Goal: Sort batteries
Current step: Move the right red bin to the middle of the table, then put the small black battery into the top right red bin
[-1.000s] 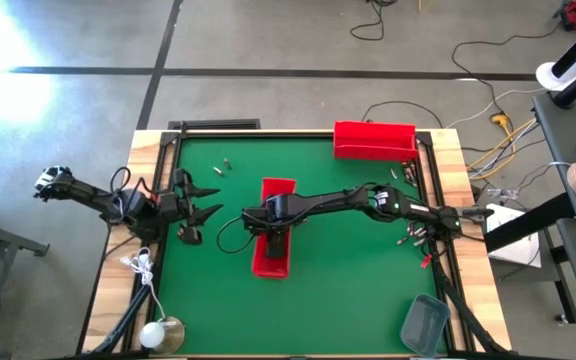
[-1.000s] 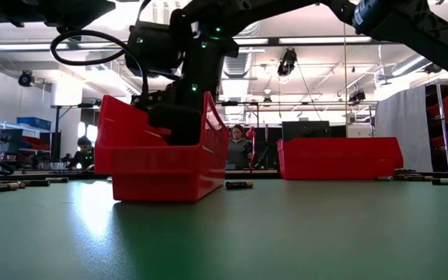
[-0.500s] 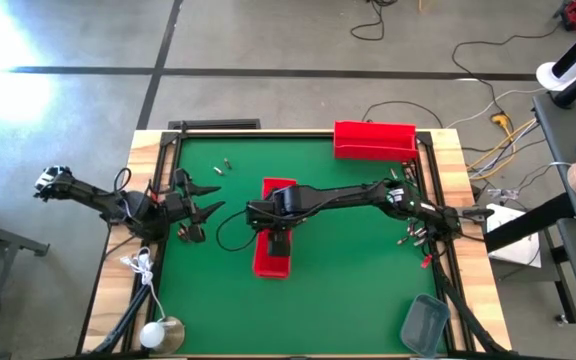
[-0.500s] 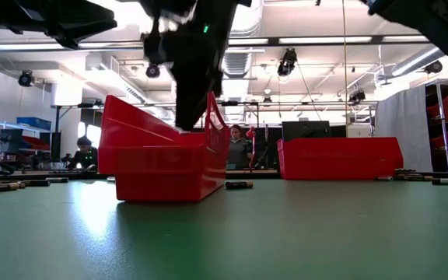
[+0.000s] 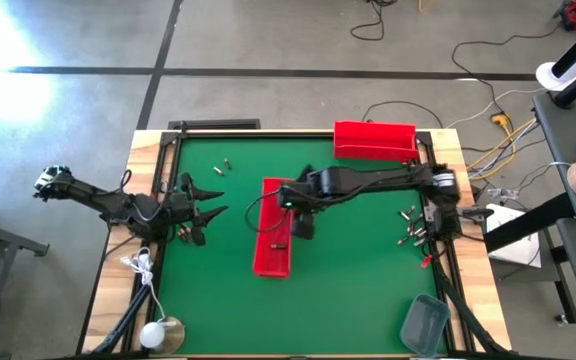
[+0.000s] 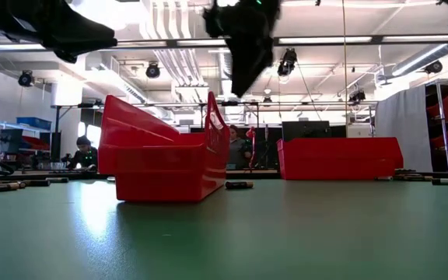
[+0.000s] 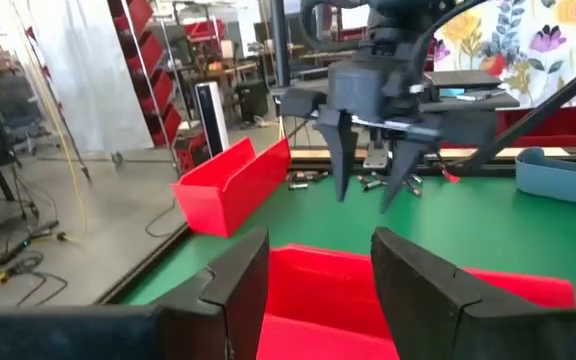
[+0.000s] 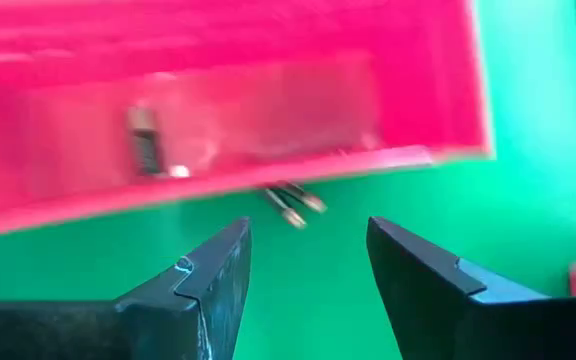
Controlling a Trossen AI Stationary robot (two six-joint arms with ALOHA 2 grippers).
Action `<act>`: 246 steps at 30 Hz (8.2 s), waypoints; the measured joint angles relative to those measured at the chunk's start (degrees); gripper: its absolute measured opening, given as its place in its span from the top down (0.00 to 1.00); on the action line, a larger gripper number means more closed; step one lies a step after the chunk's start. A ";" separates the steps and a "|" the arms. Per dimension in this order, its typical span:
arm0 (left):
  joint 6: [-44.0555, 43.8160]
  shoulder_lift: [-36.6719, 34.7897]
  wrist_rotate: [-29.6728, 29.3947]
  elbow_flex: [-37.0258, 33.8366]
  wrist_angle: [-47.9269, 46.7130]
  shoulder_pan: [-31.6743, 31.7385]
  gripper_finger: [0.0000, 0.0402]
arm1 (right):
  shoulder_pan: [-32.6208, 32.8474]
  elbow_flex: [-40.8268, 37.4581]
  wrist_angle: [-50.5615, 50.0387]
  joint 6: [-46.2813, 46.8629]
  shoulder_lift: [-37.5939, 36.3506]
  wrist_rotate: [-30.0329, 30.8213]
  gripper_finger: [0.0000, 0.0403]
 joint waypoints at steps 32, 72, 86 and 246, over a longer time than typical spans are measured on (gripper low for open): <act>-3.87 4.91 0.10 -0.04 3.20 0.00 0.61 | -39.45 -22.32 24.99 16.35 -7.27 -3.79 0.66; 4.07 13.15 0.25 7.57 8.62 -0.04 0.61 | -43.23 -17.45 -6.36 -37.29 -7.94 -0.92 0.69; 4.88 11.92 0.45 7.30 5.72 -0.04 0.61 | -43.73 -17.47 -4.91 -35.33 -2.35 -0.54 0.89; 4.24 15.50 -7.48 10.87 1.10 -2.43 0.61 | -5.46 -27.22 31.18 -16.65 4.29 -12.91 0.90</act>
